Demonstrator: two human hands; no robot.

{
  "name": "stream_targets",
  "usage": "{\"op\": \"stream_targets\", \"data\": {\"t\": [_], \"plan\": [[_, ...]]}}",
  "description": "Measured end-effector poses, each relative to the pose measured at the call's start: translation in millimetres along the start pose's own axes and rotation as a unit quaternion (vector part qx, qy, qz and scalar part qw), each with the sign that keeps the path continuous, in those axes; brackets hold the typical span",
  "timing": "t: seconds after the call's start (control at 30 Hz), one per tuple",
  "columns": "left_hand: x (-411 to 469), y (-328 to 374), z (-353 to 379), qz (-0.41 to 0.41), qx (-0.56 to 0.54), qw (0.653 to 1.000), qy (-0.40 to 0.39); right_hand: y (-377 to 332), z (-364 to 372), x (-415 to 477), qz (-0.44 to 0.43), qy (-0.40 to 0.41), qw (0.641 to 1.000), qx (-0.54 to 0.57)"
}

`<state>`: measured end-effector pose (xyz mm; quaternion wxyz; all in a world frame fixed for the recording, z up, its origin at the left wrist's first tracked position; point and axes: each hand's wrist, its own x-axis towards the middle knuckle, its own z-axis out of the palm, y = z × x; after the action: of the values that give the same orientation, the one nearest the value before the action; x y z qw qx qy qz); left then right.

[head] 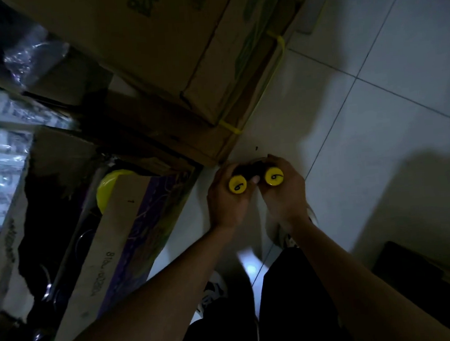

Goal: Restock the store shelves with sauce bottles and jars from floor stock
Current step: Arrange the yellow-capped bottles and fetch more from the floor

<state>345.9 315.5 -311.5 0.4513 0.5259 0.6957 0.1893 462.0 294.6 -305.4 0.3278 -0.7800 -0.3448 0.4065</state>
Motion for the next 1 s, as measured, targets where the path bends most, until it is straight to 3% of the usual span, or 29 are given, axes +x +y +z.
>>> {"op": "stream_targets", "data": {"t": [0.2, 0.37, 0.5, 0.7, 0.87, 1.0], "plan": [[1, 11, -13, -0.104, -0.035, 0.991, -0.080, -13, -11, -12, 0.120, -0.075, 0.988, -0.059], [-37, 58, -63, -0.156, 0.062, 0.978, -0.120, -82, -51, -50, 0.156, -0.023, 0.987, -0.027], [-59, 158, -149, -0.043, 0.134, 0.984, -0.113, -193, -96, -83, 0.068, 0.031, 0.997, -0.035], [-79, 403, -320, 0.226, 0.162, 0.961, 0.008, -455, -172, -108, -0.101, 0.057, 0.993, 0.021], [-149, 584, -470, 0.327, 0.108, 0.925, 0.160, -687, -234, -158, -0.242, 0.022, 0.954, 0.177], [-225, 684, -592, 0.380, 0.101, 0.861, 0.322, -841, -267, -220, -0.366, -0.059, 0.894, 0.252]]}}
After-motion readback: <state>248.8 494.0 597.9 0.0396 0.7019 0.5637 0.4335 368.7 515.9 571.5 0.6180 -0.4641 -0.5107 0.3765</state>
